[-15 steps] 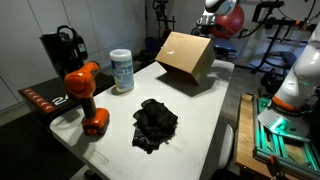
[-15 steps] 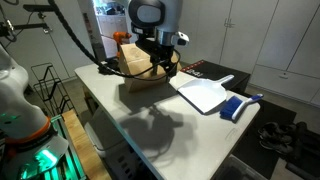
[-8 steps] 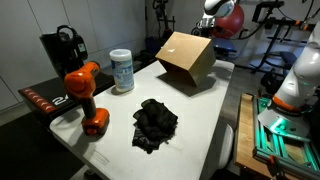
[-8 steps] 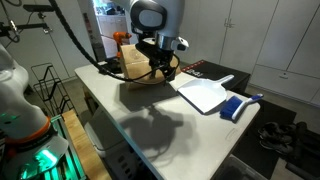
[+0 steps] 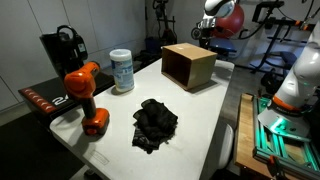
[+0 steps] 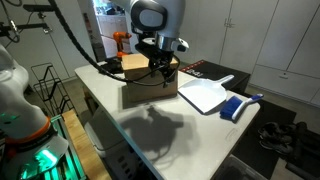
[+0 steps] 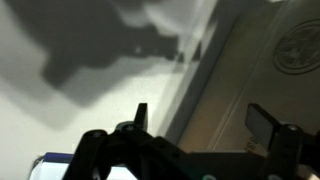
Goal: Place the brown box upright.
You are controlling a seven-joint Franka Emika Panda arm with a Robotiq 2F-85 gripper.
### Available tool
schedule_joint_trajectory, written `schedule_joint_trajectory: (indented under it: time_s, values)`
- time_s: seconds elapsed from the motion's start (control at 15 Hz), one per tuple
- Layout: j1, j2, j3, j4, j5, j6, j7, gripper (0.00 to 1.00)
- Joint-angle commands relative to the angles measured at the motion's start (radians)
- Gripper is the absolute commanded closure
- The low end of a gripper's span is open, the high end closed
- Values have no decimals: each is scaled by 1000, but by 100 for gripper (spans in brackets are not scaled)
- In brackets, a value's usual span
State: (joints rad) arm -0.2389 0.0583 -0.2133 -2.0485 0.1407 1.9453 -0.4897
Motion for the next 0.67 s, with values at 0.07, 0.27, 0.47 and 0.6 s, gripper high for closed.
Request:
schedule_joint_trajectory:
  time_s: [0.07,0.27,0.47,0.6]
  values:
    - [-2,2,-1,4,-16,-25,7,0]
    - [-1,-11,0,4,-14,-39,10,0]
    - [11,-80,9,13,-19,-99,17,0]
    - [29,-136,21,40,-46,-185,31,0]
